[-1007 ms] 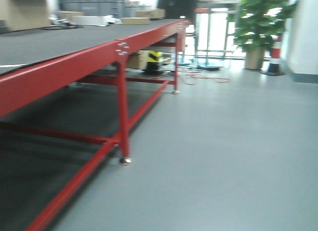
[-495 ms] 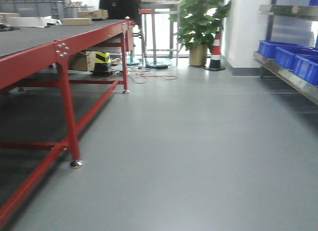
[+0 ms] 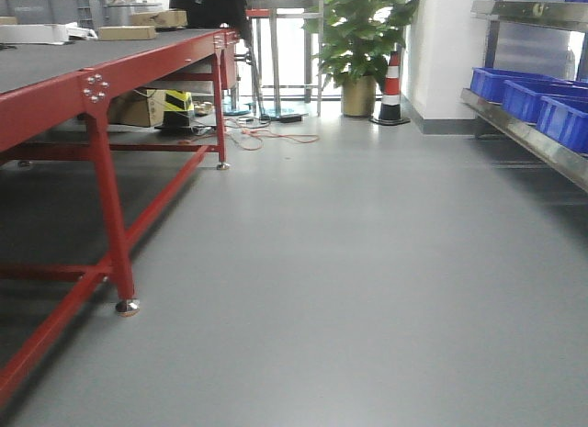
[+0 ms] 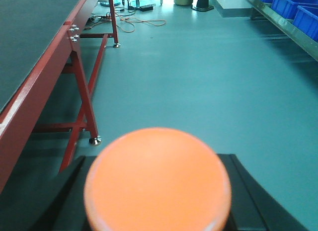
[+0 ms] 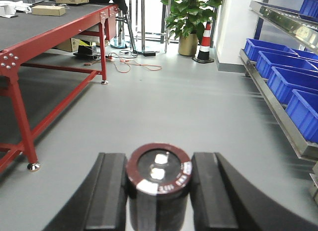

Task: Place cylindrical capacitor in blue bin on shelf
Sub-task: 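Hold both objects and drive up to the shelf of blue bins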

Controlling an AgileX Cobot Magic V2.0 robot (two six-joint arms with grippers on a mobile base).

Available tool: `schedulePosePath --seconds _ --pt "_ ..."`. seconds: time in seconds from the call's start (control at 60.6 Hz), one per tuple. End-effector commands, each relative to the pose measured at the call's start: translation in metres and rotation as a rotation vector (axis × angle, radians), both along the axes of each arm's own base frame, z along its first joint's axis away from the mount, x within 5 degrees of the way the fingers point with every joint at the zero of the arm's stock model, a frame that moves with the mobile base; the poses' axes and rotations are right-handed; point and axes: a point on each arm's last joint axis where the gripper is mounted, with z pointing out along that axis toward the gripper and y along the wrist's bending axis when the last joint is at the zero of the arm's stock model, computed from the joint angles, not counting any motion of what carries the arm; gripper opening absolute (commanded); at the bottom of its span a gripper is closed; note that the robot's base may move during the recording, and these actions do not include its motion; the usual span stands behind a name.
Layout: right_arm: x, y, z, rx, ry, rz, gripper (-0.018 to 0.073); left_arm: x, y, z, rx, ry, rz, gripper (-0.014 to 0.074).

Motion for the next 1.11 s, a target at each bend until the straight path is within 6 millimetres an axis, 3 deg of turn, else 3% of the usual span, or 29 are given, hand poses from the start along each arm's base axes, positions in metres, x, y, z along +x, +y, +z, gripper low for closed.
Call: schedulePosePath --seconds 0.0,1.09 --pt "-0.0013 -0.0005 0.0041 -0.001 -0.04 -0.004 -0.0132 -0.0022 -0.0001 0.0043 -0.007 -0.04 -0.009 -0.0111" --pt "-0.0013 -0.0005 0.0043 -0.001 -0.042 -0.005 -0.0132 -0.0022 -0.0001 0.0043 -0.007 -0.04 -0.009 -0.0111"
